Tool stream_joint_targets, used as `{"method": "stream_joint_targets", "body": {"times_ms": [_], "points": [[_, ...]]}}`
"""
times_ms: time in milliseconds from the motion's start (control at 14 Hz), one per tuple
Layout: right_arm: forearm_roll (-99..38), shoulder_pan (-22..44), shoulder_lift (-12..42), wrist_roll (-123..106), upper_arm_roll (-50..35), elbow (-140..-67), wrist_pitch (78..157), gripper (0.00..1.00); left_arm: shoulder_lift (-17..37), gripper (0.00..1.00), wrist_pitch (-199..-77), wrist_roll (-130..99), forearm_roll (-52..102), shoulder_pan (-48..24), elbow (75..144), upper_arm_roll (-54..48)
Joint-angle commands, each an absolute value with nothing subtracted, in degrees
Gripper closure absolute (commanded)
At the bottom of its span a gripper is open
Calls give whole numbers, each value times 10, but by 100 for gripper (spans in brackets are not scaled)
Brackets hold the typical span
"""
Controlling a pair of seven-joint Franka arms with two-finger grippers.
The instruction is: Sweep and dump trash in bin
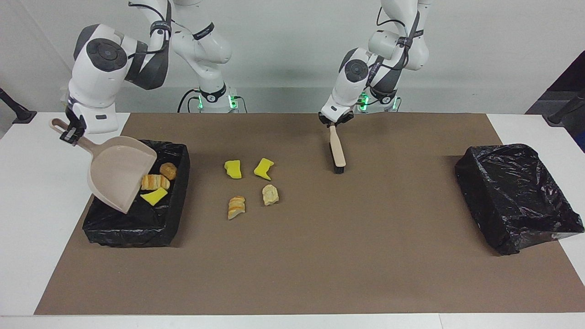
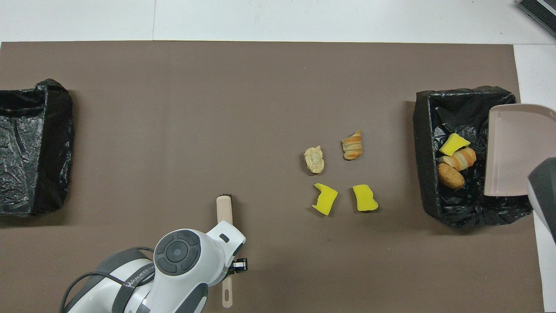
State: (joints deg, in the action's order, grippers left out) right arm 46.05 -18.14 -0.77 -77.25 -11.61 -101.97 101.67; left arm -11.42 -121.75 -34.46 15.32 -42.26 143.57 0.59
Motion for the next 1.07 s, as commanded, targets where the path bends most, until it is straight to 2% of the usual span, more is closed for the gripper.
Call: {"method": "stream_joint_targets", "body": {"times_ms": [0, 143, 358, 717, 1003], "points": [[483, -182, -13, -776, -134, -987, 977, 100, -104, 0, -1220, -343, 145, -407, 1407, 12], [483, -182, -11, -772, -147, -963, 958, 100, -96, 0, -1208, -319, 143, -369, 1377, 12], [470, -141, 1, -723, -153, -937, 926, 100, -73, 0, -1178, -274, 119, -310, 1316, 11], [387, -106, 5, -578, -156, -933, 927, 100, 49, 0, -1022, -185, 74, -210, 1091, 12], [279, -47, 20, -385, -156, -897, 925, 100, 60, 0, -1016, -127, 20, -151, 1039, 13]]}}
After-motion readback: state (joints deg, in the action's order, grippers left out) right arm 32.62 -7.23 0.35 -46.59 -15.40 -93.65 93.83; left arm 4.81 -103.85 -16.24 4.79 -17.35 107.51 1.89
